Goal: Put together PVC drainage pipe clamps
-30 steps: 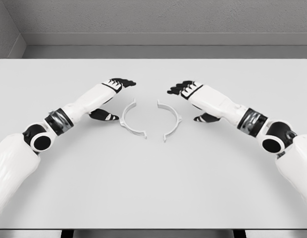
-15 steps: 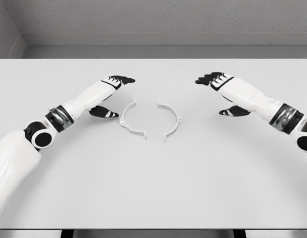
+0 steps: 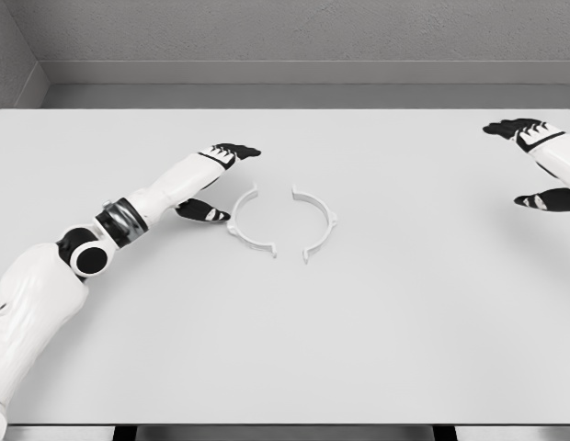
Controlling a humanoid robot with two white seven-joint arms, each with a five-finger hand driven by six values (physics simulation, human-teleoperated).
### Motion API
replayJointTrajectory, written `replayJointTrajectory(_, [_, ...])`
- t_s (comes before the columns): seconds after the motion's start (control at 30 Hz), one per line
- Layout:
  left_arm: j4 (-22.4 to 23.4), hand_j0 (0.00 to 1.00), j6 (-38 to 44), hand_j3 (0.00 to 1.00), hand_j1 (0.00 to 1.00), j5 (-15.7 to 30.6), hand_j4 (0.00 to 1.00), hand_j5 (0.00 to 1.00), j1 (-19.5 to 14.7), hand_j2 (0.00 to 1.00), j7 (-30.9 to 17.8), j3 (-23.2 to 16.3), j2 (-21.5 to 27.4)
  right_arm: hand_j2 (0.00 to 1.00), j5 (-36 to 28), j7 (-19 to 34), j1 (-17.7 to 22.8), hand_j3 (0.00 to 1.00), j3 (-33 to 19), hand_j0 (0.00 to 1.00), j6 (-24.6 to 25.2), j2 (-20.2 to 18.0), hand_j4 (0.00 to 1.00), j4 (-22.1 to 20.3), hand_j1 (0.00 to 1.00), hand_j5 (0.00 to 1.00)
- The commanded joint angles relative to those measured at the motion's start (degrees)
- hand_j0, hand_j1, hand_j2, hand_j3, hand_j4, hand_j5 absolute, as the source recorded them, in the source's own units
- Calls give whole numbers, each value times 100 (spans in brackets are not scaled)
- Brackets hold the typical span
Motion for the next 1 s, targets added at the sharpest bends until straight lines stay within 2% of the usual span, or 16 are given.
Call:
replayJointTrajectory(0.0, [-11, 100, 1, 100, 100, 37, 100, 100, 9, 100, 2, -2, -37, 100, -43, -7, -9, 100, -2, 100, 5, 2, 100, -5, 100, 100])
replayJointTrajectory(0.67, [-72, 100, 1, 100, 100, -86, 100, 100, 53, 100, 2, 7, -187, 100, -34, 2, -18, 100, 7, 100, 5, -25, 100, 12, 100, 100])
replayJointTrajectory(0.97, [86, 100, 1, 100, 100, -78, 100, 100, -53, 100, 2, 24, -169, 100, -34, 2, -18, 100, 7, 100, 5, -25, 100, 12, 100, 100])
